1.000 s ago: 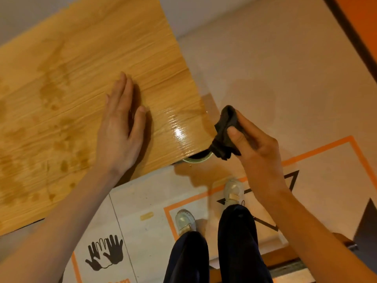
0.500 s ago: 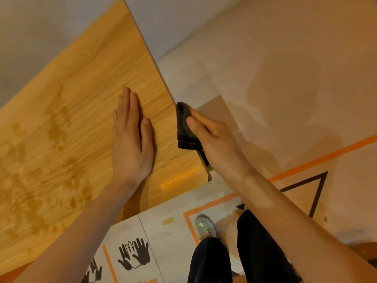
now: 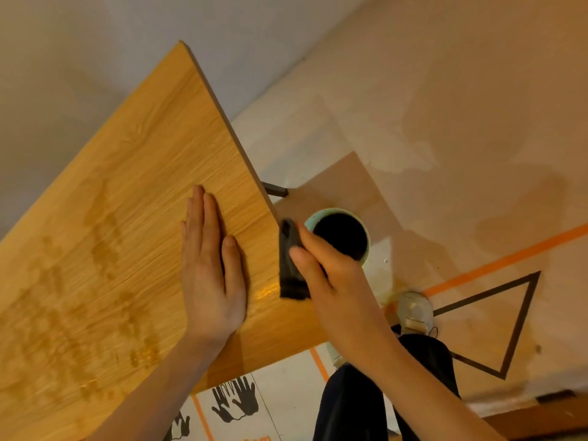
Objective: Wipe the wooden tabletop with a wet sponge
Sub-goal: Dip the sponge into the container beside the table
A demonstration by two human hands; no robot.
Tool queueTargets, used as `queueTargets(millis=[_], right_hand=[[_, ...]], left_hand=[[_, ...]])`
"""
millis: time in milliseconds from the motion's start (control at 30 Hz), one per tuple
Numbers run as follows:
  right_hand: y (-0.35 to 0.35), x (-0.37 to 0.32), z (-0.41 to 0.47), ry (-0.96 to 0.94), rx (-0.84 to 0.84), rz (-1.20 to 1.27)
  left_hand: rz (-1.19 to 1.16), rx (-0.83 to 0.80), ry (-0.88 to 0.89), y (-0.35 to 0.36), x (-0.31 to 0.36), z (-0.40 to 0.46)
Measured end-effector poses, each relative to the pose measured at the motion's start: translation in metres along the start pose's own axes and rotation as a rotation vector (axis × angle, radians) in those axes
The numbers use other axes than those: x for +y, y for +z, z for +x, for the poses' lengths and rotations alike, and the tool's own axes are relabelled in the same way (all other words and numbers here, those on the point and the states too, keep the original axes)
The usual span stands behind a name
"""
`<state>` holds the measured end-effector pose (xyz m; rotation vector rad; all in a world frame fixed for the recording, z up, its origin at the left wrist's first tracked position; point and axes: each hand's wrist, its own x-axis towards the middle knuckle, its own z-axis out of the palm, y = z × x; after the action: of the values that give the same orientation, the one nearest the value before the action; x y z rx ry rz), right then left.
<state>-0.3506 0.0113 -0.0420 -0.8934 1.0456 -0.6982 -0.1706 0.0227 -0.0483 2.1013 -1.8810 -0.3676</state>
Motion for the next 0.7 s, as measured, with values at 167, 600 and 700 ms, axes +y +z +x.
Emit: queueTargets(millis=[167, 600, 700], right_hand=[[0.023, -0.036, 0.077, -0.132, 0.079, -0.373], [0.05, -0.044, 0.103, -0.164, 0.286, -0.819], [0.054, -0.052, 0.122, -0.173, 0.315, -0.856]], left_hand=[[0.008, -0.014, -0.01, 0.002, -0.002, 0.0], [0.037, -0.049, -0.034, 0.002, -0.002, 0.001], [0.028, -0.05, -0.015, 0.002, 0.0, -0.001]])
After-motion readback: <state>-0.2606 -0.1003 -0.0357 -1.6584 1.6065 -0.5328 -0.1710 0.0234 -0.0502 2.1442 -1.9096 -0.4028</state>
